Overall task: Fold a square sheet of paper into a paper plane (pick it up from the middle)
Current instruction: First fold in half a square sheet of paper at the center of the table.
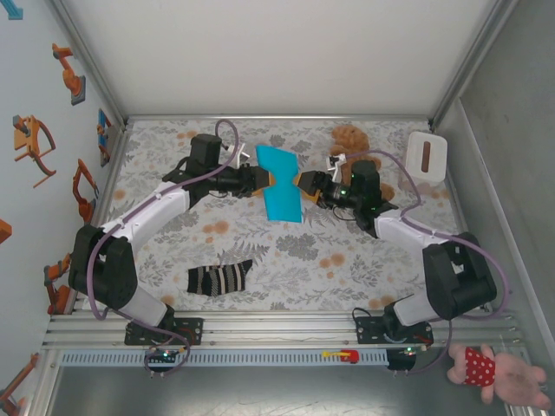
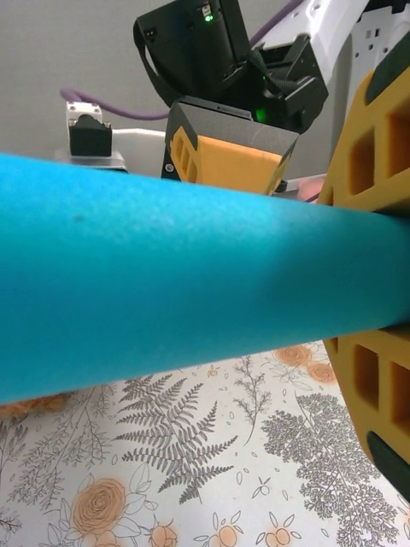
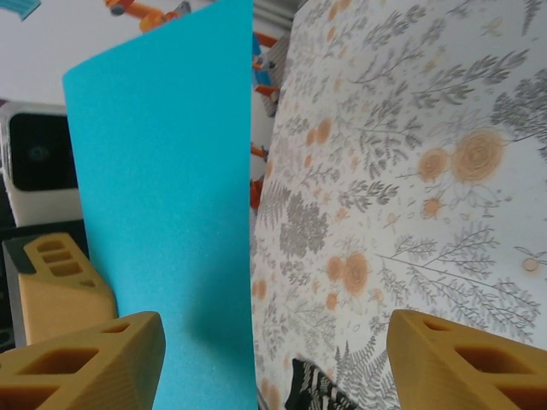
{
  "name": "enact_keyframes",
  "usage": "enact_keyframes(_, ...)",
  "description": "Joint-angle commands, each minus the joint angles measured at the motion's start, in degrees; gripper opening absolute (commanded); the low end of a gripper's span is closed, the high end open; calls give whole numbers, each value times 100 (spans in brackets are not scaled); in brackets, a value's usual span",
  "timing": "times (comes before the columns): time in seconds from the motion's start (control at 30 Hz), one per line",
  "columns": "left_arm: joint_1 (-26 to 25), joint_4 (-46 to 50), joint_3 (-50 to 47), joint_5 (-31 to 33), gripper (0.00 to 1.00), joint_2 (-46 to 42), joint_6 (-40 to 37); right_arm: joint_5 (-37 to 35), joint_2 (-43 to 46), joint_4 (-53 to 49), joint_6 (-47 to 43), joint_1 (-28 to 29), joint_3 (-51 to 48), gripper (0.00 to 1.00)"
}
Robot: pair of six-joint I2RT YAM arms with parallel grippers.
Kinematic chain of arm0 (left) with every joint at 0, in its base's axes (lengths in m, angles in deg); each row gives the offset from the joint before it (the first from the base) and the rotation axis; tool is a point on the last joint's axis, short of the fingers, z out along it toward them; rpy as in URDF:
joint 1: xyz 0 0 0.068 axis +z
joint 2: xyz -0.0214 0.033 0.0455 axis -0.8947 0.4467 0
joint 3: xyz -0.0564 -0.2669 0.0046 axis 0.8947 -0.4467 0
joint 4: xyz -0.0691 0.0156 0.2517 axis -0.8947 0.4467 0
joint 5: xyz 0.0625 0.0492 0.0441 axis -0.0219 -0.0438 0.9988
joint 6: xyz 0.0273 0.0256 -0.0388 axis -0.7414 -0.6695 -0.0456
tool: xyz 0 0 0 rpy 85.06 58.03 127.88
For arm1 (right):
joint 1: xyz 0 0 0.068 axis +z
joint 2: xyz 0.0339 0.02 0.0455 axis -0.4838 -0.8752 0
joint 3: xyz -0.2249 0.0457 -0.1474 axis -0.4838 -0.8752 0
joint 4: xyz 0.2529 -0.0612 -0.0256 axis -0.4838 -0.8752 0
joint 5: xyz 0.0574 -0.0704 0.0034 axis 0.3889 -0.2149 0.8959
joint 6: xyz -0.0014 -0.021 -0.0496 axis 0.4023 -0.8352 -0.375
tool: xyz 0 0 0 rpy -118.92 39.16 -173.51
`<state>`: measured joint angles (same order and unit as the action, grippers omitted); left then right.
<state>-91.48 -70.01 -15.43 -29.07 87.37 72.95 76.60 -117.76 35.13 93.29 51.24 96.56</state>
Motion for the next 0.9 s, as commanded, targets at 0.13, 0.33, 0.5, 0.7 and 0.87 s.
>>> enact_keyframes(0.13, 120, 357, 211, -104, 29, 73, -245, 707, 50, 796, 252, -24, 197, 56)
enact_keyframes(0.33, 168, 659, 212, 52, 28, 151, -403, 683, 185, 753, 195, -24, 154, 42)
enact_keyframes(0.5, 171, 662, 128, 64, 28, 133, -405, 555, 313, 493, 46, -23, 32, 35)
enact_keyframes(0.7, 166, 481, 6, 51, 28, 164, -256, 188, 641, -503, -627, 81, 35, 27)
enact_keyframes(0.87, 173, 236, -128, 1, 28, 192, -101, 177, 582, -496, -663, 232, 56, 24)
